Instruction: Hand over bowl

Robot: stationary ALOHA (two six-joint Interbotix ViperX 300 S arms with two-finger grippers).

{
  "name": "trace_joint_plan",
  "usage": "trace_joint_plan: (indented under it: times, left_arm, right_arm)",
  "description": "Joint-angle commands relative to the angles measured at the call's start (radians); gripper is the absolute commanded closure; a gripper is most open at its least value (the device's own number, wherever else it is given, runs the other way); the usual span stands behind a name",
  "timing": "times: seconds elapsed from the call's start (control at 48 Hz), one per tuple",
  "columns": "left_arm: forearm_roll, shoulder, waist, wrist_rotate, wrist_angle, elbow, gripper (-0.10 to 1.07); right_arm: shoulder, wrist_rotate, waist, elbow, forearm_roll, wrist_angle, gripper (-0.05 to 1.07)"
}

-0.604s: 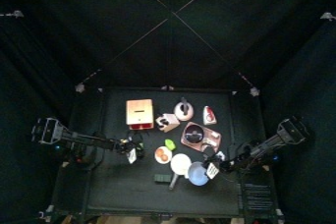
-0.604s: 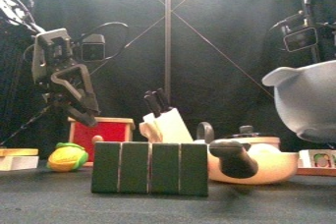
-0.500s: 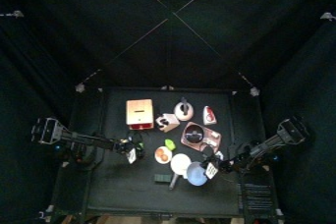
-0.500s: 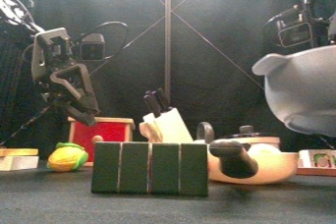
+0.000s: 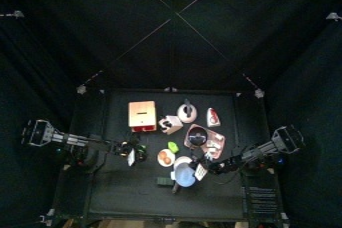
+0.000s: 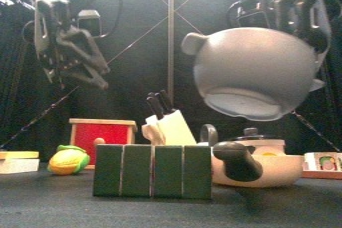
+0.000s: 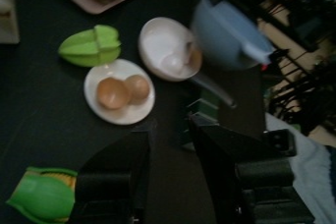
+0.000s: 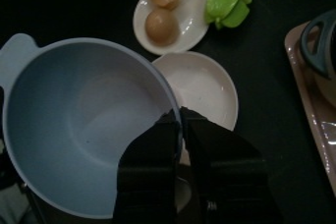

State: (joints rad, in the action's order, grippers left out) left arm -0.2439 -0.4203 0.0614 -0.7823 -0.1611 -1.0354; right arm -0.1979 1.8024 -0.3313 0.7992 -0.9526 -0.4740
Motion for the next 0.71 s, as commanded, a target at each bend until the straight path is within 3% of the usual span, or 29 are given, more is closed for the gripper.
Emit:
trace_joint_plan:
  times: [0.0, 0.188, 0.458, 0.688]
  left_arm:
    - [0.021, -0.023, 0.002, 0.0, -0.009, 0.051, 0.24]
    - [0.035, -0.003, -0.005, 0.006, 0.067, 0.126, 0.24]
    - [-0.087, 0.129, 0.003, 0.006, 0.364, 0.314, 0.24]
    - [-0.118, 0.232, 0.023, 0.005, 0.377, 0.405, 0.24]
  right_arm:
    - [0.025, -0.002, 0.035, -0.058, -0.005, 0.005, 0.59]
    - [0.094, -0.005, 0.064, -0.126, 0.0, 0.002, 0.59]
    - [0.143, -0.006, 0.1, -0.169, -0.003, -0.003, 0.59]
    - [0.146, -0.006, 0.106, -0.167, -0.005, -0.003, 0.59]
